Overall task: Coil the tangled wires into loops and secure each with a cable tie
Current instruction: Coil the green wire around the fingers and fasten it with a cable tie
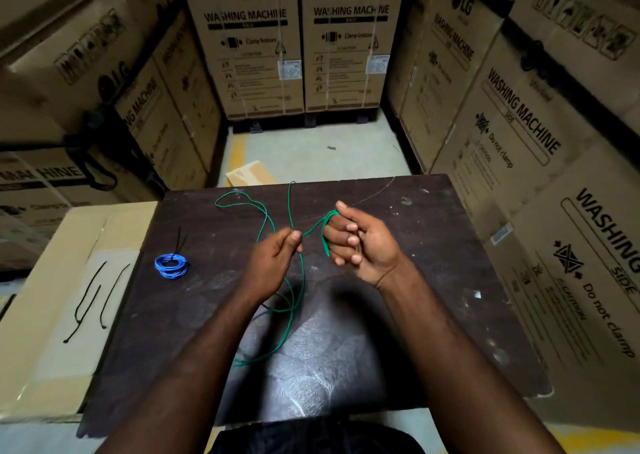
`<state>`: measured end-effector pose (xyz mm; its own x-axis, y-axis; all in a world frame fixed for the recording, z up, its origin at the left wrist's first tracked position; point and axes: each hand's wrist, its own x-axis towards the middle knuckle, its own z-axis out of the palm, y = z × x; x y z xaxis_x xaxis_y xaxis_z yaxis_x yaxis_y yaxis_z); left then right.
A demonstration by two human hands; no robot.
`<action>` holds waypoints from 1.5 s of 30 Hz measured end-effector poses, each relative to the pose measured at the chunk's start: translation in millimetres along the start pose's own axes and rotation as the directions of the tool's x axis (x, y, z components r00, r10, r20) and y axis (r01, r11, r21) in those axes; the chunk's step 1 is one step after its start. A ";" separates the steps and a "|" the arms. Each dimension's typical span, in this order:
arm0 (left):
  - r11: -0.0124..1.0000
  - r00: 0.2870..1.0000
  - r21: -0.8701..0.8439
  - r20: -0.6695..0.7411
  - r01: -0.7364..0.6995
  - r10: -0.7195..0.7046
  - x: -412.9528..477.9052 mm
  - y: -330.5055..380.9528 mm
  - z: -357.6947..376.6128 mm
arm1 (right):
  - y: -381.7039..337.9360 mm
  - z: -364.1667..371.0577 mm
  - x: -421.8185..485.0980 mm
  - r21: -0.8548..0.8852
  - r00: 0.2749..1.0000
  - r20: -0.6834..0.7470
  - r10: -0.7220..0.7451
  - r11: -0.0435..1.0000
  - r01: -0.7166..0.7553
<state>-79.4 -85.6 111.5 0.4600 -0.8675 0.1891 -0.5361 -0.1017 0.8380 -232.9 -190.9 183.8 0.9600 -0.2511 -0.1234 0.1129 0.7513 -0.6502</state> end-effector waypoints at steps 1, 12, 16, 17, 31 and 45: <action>1.000 1.000 0.006 0.005 0.005 -0.005 -0.4 -1.8 1.0 | -2.5 0.0 0.6 0.045 0.999 -0.010 -0.037 0.998 0.038; 0.999 0.999 0.047 0.050 -0.019 0.016 -18.2 8.5 18.5 | -12.6 -13.4 25.8 -0.085 0.801 -0.388 -0.457 0.883 0.462; 0.994 0.988 0.077 0.137 -0.076 0.065 -25.2 16.8 12.7 | -4.5 -26.8 36.5 -0.323 0.756 -0.406 -0.513 0.855 0.406; 0.992 0.984 0.089 0.162 -0.094 0.079 -26.1 20.6 10.8 | -1.9 -30.9 39.7 -0.367 0.751 -0.410 -0.518 0.847 0.384; 0.929 0.964 0.264 0.139 -0.258 0.228 0.3 62.8 -33.6 | 31.7 -43.4 33.0 -0.879 0.878 -0.230 -0.420 0.476 -0.003; 0.985 0.995 0.166 -0.078 -0.045 0.059 35.2 19.9 -36.4 | 39.7 5.7 4.3 -0.454 0.978 -0.179 -0.112 0.891 0.020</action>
<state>-48.1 -100.4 153.5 0.4816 -0.8313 0.2775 -0.6664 -0.1417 0.7320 -222.9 -158.6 161.7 0.8801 -0.4389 -0.1814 0.0032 0.3875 -0.9219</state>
